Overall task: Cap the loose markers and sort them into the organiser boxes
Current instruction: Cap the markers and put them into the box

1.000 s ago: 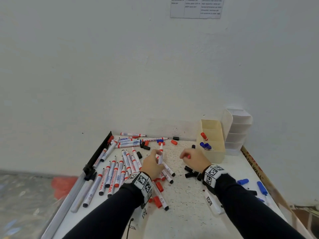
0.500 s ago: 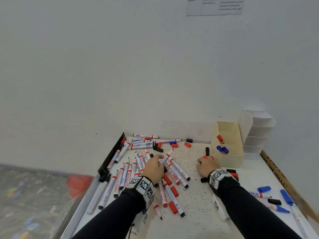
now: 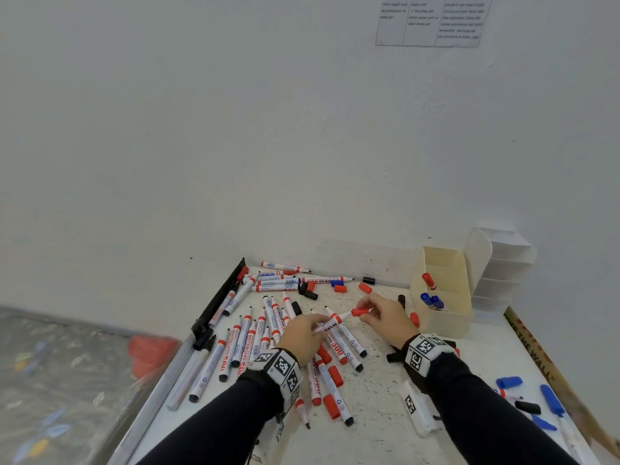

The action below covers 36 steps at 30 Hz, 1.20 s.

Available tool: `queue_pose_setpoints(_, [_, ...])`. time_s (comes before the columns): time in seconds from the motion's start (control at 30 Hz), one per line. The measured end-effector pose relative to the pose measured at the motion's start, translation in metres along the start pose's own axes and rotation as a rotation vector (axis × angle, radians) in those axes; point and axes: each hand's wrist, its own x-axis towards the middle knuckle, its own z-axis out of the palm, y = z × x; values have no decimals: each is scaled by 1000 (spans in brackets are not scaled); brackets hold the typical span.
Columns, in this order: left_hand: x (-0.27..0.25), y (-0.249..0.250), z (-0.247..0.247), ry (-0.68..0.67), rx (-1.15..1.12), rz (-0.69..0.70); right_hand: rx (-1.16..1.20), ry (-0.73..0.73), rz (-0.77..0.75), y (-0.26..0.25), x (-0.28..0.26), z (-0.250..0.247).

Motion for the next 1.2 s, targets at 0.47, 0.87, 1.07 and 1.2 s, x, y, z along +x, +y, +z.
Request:
queue_pose_setpoints(0.47, [-16,10,4,-70,59,187,112,14,161,-28,-33,5])
queue_pose_setpoints(0.87, [-25,27,-14,-419,-576,-31,284,60,-63,-46,-39,-2])
queue_pose_setpoints(1.07, [-19,18,-31,-220,-30,-66,118,62,-70,-35,-31,-11])
queue_pose_setpoints(1.2, [-28,-7,-32,-76,276,-279,127,193,-16,-25,-31,-17])
